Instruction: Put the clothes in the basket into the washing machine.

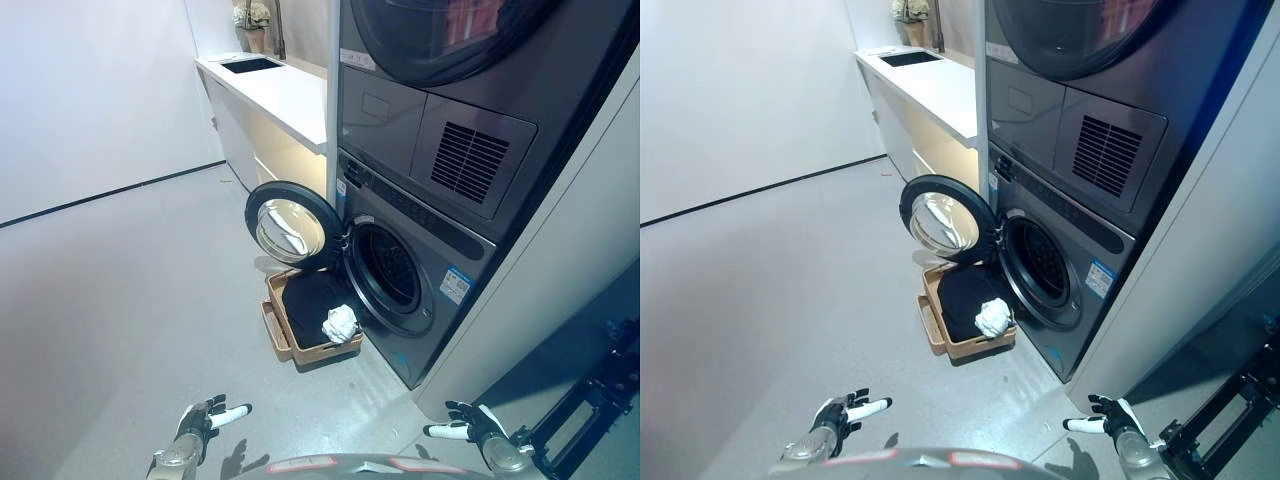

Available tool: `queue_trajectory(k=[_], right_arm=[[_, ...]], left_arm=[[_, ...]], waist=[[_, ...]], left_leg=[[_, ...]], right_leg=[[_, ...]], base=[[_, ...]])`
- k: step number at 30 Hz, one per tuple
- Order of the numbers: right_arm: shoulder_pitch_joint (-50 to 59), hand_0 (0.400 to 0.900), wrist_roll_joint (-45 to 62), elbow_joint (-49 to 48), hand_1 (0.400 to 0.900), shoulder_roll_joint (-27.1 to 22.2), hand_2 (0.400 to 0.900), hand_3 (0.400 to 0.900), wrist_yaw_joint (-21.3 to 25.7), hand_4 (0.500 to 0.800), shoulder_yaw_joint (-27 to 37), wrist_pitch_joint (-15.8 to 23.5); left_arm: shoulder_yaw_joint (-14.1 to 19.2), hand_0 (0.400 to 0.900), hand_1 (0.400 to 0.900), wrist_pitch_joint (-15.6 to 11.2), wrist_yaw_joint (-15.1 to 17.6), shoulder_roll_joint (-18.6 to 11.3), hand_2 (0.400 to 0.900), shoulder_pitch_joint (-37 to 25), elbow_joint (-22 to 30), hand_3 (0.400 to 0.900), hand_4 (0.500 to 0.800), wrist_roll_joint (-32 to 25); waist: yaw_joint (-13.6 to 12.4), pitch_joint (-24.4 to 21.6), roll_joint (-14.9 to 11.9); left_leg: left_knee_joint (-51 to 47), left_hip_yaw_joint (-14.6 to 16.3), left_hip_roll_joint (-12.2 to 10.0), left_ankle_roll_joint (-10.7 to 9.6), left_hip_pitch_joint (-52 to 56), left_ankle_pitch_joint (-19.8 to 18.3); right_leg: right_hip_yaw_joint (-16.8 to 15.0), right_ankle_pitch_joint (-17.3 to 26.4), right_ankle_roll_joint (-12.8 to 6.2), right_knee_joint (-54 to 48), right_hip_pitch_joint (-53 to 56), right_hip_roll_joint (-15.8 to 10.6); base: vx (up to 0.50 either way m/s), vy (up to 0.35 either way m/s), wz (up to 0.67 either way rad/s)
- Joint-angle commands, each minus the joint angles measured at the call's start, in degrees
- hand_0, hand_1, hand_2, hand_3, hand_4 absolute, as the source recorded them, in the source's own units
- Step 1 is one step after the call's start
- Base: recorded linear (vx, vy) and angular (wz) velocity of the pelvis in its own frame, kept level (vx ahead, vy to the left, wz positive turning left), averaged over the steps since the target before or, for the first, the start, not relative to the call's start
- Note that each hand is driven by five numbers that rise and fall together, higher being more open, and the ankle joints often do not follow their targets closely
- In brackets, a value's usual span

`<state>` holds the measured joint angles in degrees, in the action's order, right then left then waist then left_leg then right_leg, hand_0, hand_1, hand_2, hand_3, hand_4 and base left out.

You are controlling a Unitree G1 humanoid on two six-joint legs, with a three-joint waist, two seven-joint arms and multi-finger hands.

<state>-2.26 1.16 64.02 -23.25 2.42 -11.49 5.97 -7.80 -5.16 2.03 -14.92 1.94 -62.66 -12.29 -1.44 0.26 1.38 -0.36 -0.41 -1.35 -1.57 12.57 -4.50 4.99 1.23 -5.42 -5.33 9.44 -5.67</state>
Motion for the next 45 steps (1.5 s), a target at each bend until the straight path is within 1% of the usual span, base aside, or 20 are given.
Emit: queue_trajectory(k=[1,5,10,19,25,28,29,30,31,33,34,35,36,37,38,39,42,43,44,45], right_arm=[[2.65,0.9,2.1,1.66,0.9,-0.43,0.9,0.9,1.32,0.8,0.43,2.43],[2.22,0.9,2.21,1.48,0.9,-0.48,0.9,0.9,1.32,0.8,0.71,2.48],[2.08,0.9,2.37,1.05,0.9,-0.85,0.9,0.9,1.4,0.8,0.88,2.55],[1.51,0.9,2.45,0.84,0.9,-1.03,0.9,0.9,1.56,0.8,1.16,2.57],[1.8,0.9,2.46,0.76,0.9,-1.63,0.9,0.9,1.4,0.8,1.1,2.5],[1.94,0.9,2.58,0.4,0.9,-1.97,0.9,0.9,1.08,0.8,0.95,2.43],[1.76,0.9,3.08,0.08,0.9,-2.15,0.9,0.9,0.98,0.8,0.91,2.61],[1.77,0.9,3.09,0.09,0.9,-2.15,0.9,0.9,0.98,0.8,0.91,2.61],[1.84,0.9,3.72,-0.15,0.9,-2.34,0.9,0.9,0.96,0.8,0.89,2.85],[1.22,0.9,4.8,-0.58,0.9,-2.63,0.9,0.9,0.86,0.8,1.01,3.14],[0.59,0.9,5.23,-1.06,0.9,-3.24,0.9,0.9,1.06,0.8,1.57,3.25],[0.6,0.9,5.23,-1.07,0.9,-3.25,0.9,0.9,1.06,0.8,1.58,3.25],[0.48,0.9,5.36,-1.12,0.9,-3.45,0.9,0.9,1.27,0.8,1.69,3.27],[0.51,0.9,5.45,-1.09,0.9,-3.69,0.9,0.9,1.54,0.8,1.88,3.18],[0.32,0.9,5.66,-0.87,0.9,-3.71,0.9,0.9,1.67,0.8,2.24,3.09],[0.23,0.9,5.86,-0.54,0.9,-3.82,0.9,0.9,1.8,0.8,2.58,3.06],[0.66,0.9,5.98,0.06,0.9,-4.11,0.9,0.9,2.41,0.8,2.48,3.2],[1.07,0.9,6.07,0.18,0.9,-4.01,0.9,0.9,2.62,0.8,2.19,3.25],[1.59,0.9,6.0,-0.1,0.9,-3.94,0.9,0.9,2.85,0.8,1.6,3.28],[1.6,0.9,6.0,-0.1,0.9,-3.94,0.9,0.9,2.85,0.8,1.6,3.28]], left_arm=[[0.3,0.9,0.9,-2.65,0.79,-3.94,0.9,-4.18,-1.41,0.9,0.8,0.04],[0.59,0.9,0.9,-2.81,0.43,-3.71,0.9,-3.97,-0.81,0.9,0.8,-1.24],[0.07,0.9,0.9,-2.68,0.41,-3.88,0.9,-4.26,-0.69,0.9,0.8,-0.63],[0.08,0.9,0.9,-2.5,1.1,-4.1,0.9,-4.28,-1.73,0.9,0.8,0.52],[-0.12,0.9,0.9,-2.39,1.4,-3.95,0.9,-4.5,-1.98,0.9,0.8,0.7],[0.23,0.9,0.9,-2.27,1.6,-4.17,0.9,-5.16,-1.59,0.9,0.8,0.18],[0.37,0.9,0.9,-2.21,1.63,-4.31,0.9,-5.57,-1.47,0.9,0.8,-0.43],[0.37,0.9,0.9,-2.21,1.63,-4.32,0.9,-5.58,-1.48,0.9,0.8,-0.43],[0.44,0.9,0.9,-2.22,1.66,-4.4,0.9,-5.93,-1.39,0.9,0.8,-1.04],[0.45,0.9,0.9,-1.98,1.55,-4.28,0.9,-6.38,-1.28,0.9,0.8,-1.91],[0.13,0.9,0.9,-1.83,1.57,-4.04,0.9,-6.79,-1.07,0.9,0.8,-2.5],[0.13,0.9,0.9,-1.83,1.57,-4.03,0.9,-6.82,-1.08,0.9,0.8,-2.5],[-0.06,0.9,0.9,-1.72,1.57,-3.87,0.9,-7.02,-1.19,0.9,0.8,-2.98],[-0.1,0.9,0.9,-1.6,1.57,-3.6,0.9,-7.4,-2.24,0.9,0.8,-3.5],[-0.09,0.9,0.9,-1.63,1.55,-3.51,0.9,-7.44,-2.44,0.9,0.8,-3.86],[-0.03,0.9,0.9,-1.63,1.59,-3.49,0.9,-7.35,-2.47,0.9,0.8,-4.13],[0.11,0.9,0.9,-1.8,2.22,-3.5,0.9,-7.15,-2.83,0.9,0.8,-5.23],[0.42,0.9,0.9,-1.87,2.41,-3.5,0.9,-7.09,-3.05,0.9,0.8,-5.69],[0.84,0.9,0.9,-1.86,2.69,-3.38,0.9,-6.72,-3.1,0.9,0.8,-6.32],[0.84,0.9,0.9,-1.86,2.69,-3.39,0.9,-6.72,-3.1,0.9,0.8,-6.32]], waist=[[-0.09,-2.58,-4.91],[-0.14,-2.39,-4.95],[0.16,-2.07,-4.99],[0.66,-2.64,-4.69],[1.14,-2.17,-3.78],[1.26,-1.65,-3.66],[1.2,-1.12,-4.01],[1.26,-1.21,-4.0],[1.13,-0.56,-4.39],[0.6,1.17,-5.3],[-0.09,3.74,-6.33],[0.1,3.68,-6.2],[0.14,4.54,-6.43],[0.26,5.08,-6.28],[0.2,5.23,-5.93],[-0.12,5.32,-5.74],[-1.21,6.29,-4.18],[-1.6,6.74,-3.71],[-1.96,6.97,-2.78],[-2.07,7.1,-2.86]], left_leg=[[4.94,-2.06,-2.53,-3.2,-5.3,-0.59],[4.54,-2.12,-2.95,-3.42,-5.07,-0.36],[3.72,-2.56,-3.62,-3.85,-4.87,0.26],[2.77,-2.73,-3.67,-3.87,-4.36,0.93],[2.91,-2.89,-3.65,-3.5,-4.2,0.54],[4.55,-3.29,-4.13,-3.75,-5.54,0.58],[7.47,-3.93,-4.76,-4.2,-7.21,0.7],[7.68,-4.0,-4.78,-4.22,-7.43,0.6],[10.88,-4.87,-5.12,-4.58,-9.37,0.98],[20.51,-7.31,-5.34,-4.85,-14.44,4.46],[31.06,-7.83,-3.79,-4.12,-19.91,8.42],[31.5,-8.07,-3.81,-4.12,-20.28,8.24],[34.53,-6.78,-4.09,-4.04,-22.3,10.77],[34.57,-5.45,-5.22,-4.36,-24.1,14.46],[32.28,-4.56,-6.39,-4.82,-26.33,16.58],[29.86,-4.92,-6.88,-5.29,-28.33,18.06],[16.21,-7.44,-10.01,-7.0,-29.23,23.72],[11.26,-7.87,-11.35,-7.1,-29.01,24.55],[4.98,-7.49,-13.5,-7.09,-28.33,24.64],[4.81,-7.31,-13.49,-7.08,-28.04,24.7]], right_leg=[[-0.57,-2.23,-2.97,4.6,1.21,-4.91],[-0.54,-2.51,-2.79,4.54,1.41,-4.53],[-0.12,-3.03,-2.47,4.75,1.33,-3.94],[0.06,-3.33,-2.21,5.24,1.48,-3.6],[-1.19,-5.27,-2.02,10.22,-1.09,-3.61],[-1.78,-6.71,-1.16,13.32,-3.1,-2.73],[-1.8,-7.3,-0.09,14.21,-3.84,-1.64],[-1.75,-7.35,-0.07,14.31,-3.98,-1.62],[-1.73,-7.57,0.89,14.54,-4.05,-0.75],[-1.41,-7.65,2.85,14.56,-3.47,1.03],[-0.32,-7.53,4.13,14.94,-2.17,1.41],[-0.13,-7.57,4.12,15.01,-2.28,1.52],[0.59,-7.89,4.81,15.41,-1.77,1.95],[1.16,-8.32,5.45,15.88,-1.36,2.54],[1.33,-8.89,5.66,16.06,-1.1,2.97],[1.1,-9.2,5.62,16.13,-0.73,3.24],[-0.76,-10.93,4.99,17.33,0.76,4.55],[-1.57,-11.92,4.57,17.98,1.43,4.76],[-2.78,-13.55,3.87,18.97,2.35,4.73],[-2.89,-13.6,3.87,19.02,2.46,4.64]], base=[[0.02,-0.015,-0.08],[0.02,-0.021,0.01],[0.0,-0.035,0.08],[0.0,-0.008,0.03],[0.0,-0.011,-0.02],[-0.04,-0.111,0.06],[-0.03,-0.165,0.1],[-0.04,-0.21,0.12],[-0.05,-0.195,0.13],[-0.09,-0.34,0.29],[-0.08,-0.28,0.35],[-0.06,-0.256,0.39],[0.0,-0.131,0.26],[0.04,-0.152,0.26],[0.09,-0.079,0.08],[0.17,-0.021,-0.14],[0.24,0.037,-0.31],[0.35,0.09,-0.49],[0.26,0.056,-0.38],[0.25,0.067,-0.4]])
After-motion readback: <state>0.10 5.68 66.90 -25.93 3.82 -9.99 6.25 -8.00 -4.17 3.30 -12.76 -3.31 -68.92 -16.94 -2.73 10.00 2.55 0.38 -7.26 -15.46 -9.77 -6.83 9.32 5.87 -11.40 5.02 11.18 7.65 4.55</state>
